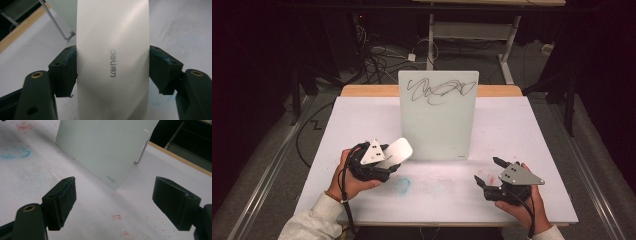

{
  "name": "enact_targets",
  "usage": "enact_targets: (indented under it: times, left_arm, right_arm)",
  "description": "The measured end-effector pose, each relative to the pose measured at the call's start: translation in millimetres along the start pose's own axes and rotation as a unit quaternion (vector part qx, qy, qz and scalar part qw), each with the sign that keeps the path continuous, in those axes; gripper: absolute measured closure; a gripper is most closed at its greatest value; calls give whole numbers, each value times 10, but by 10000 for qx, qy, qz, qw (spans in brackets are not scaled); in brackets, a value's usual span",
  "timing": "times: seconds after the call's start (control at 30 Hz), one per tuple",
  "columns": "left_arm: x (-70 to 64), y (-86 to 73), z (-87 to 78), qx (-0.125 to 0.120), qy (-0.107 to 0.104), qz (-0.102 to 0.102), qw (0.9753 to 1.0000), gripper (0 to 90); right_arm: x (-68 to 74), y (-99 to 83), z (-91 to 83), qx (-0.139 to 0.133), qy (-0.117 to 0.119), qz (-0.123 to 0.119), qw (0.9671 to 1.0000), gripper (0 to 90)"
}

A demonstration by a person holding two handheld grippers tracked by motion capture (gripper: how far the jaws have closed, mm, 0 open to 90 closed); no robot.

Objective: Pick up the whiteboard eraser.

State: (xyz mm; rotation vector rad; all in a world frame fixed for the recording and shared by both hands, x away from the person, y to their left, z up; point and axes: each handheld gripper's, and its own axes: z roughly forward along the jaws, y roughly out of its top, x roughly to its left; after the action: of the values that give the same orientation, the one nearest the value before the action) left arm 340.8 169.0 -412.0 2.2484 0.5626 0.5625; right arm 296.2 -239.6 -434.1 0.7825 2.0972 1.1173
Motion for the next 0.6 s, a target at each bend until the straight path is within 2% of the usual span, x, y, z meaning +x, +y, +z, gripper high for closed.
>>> enact_targets:
  times: [0.13,0.27,0.4,0.6]
  left_arm:
    - [-27,28,-38,-272,318,-97,9991,292]
    - [-46,25,-44,-373,465,-131,9981,292]
    - [-58,11,-37,-380,479,-208,9979,292]
    - [-93,36,-24,-446,561,-199,9972,292]
  right_arm:
    - [-38,3,-11,-44,-60,60,10000,199]
    - [-40,1,-11,-75,-86,76,9999,199]
    - [-40,3,-13,-88,-129,46,9999,198]
    - [-50,-1,-27,-108,-179,53,9998,198]
